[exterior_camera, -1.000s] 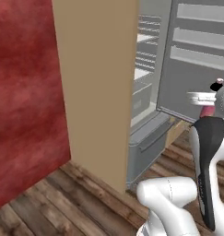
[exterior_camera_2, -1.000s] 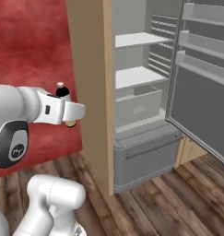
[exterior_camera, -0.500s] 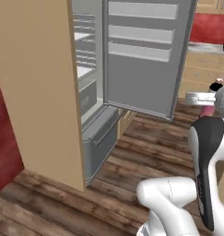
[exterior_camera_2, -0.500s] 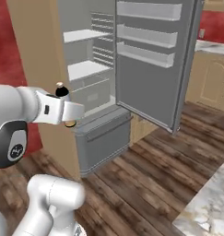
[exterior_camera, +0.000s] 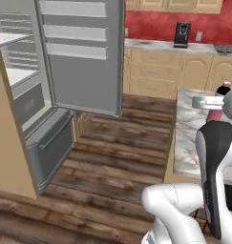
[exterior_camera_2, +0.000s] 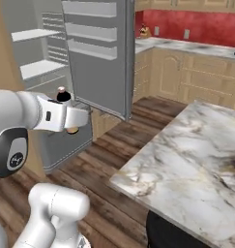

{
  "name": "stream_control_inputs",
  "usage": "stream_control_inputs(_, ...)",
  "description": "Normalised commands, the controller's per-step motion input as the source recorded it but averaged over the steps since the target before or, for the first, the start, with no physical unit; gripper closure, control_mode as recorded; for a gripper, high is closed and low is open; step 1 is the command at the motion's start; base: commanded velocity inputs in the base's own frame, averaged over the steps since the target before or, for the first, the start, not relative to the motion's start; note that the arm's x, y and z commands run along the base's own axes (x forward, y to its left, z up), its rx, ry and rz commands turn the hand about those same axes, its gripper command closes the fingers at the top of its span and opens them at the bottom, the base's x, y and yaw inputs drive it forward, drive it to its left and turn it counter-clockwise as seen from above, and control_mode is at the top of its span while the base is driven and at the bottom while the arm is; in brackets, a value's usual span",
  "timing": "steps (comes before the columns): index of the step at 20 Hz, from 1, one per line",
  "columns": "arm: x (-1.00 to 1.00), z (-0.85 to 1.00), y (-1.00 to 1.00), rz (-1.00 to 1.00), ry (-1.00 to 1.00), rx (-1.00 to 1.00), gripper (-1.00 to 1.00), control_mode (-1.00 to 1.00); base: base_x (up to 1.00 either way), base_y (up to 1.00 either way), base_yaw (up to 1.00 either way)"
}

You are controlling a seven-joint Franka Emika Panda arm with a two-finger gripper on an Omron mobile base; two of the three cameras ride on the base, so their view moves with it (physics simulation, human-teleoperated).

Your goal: Open the fridge, grab two sodas, and place both sodas inside the bowl with ice on the dining counter.

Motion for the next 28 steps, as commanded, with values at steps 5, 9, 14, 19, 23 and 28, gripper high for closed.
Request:
stream_control_inputs(5, 0.00, 0.00, 0.00, 0.00, 0.00, 0.00, 1.00, 1.00, -0.41, -1.00, -0.33)
stream_control_inputs(9, 0.00, 0.00, 0.00, 0.00, 0.00, 0.00, 1.00, 1.00, -0.40, -1.00, -0.33)
stream_control_inputs(14, 0.00, 0.00, 0.00, 0.00, 0.00, 0.00, 1.00, 1.00, -0.73, -0.48, -0.29)
stream_control_inputs(19, 0.00, 0.00, 0.00, 0.00, 0.00, 0.00, 1.00, 1.00, -0.82, 0.51, -0.13)
stream_control_inputs(23, 0.00, 0.00, 0.00, 0.00, 0.00, 0.00, 1.00, 1.00, -0.72, -0.79, -0.16)
stream_control_inputs(28, 0.00, 0.00, 0.00, 0.00, 0.00, 0.00, 1.00, 1.00, -0.37, -1.00, -0.15)
